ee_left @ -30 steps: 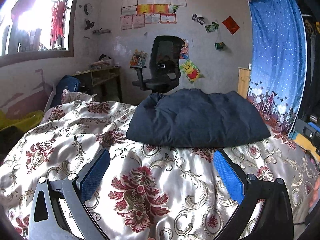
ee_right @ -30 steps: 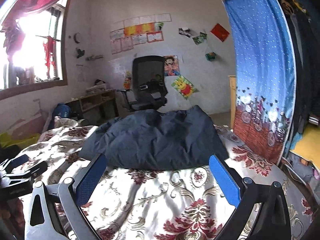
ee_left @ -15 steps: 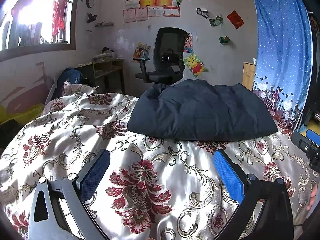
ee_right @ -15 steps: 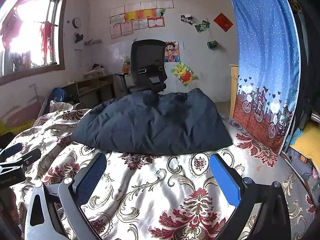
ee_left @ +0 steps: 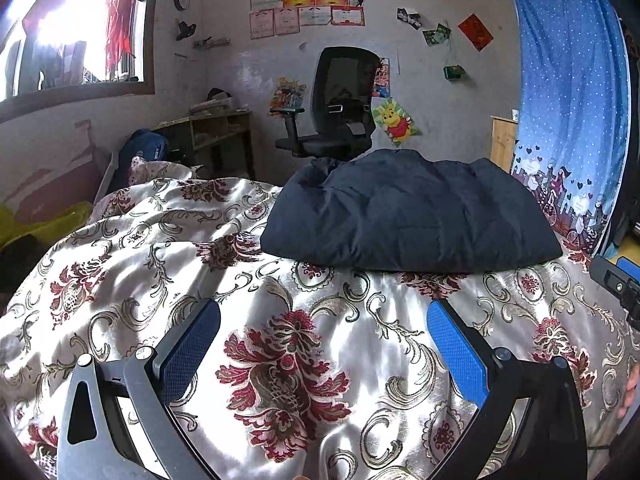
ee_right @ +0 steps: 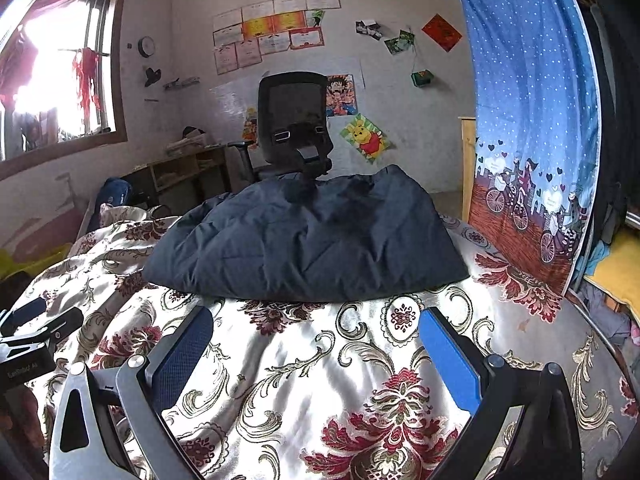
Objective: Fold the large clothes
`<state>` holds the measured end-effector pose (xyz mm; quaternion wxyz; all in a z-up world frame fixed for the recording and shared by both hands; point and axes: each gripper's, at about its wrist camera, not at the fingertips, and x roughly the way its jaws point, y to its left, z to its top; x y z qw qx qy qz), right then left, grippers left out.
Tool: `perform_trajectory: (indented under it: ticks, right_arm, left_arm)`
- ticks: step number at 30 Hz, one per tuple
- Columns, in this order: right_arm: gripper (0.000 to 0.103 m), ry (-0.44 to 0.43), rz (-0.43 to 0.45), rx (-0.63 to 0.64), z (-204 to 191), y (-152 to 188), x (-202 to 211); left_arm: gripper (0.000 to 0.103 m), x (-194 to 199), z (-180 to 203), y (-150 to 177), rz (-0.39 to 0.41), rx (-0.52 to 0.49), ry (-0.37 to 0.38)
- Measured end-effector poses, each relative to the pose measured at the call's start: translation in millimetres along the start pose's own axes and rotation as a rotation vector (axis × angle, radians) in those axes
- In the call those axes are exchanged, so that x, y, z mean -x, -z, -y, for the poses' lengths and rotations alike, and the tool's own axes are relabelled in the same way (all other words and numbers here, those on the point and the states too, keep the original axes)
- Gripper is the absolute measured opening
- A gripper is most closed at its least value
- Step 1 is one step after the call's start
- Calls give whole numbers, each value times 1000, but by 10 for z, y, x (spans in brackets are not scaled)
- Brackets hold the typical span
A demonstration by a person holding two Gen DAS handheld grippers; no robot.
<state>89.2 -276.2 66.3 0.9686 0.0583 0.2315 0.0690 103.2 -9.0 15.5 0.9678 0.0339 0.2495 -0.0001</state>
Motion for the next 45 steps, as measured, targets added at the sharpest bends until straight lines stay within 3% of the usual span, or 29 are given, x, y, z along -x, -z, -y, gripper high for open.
perform_trajectory:
  ticks: [45]
  right_arm:
    - [103,0,-1,7,-29,21,-12]
  left_arm:
    - [101,16,30,-3,0,-4,2]
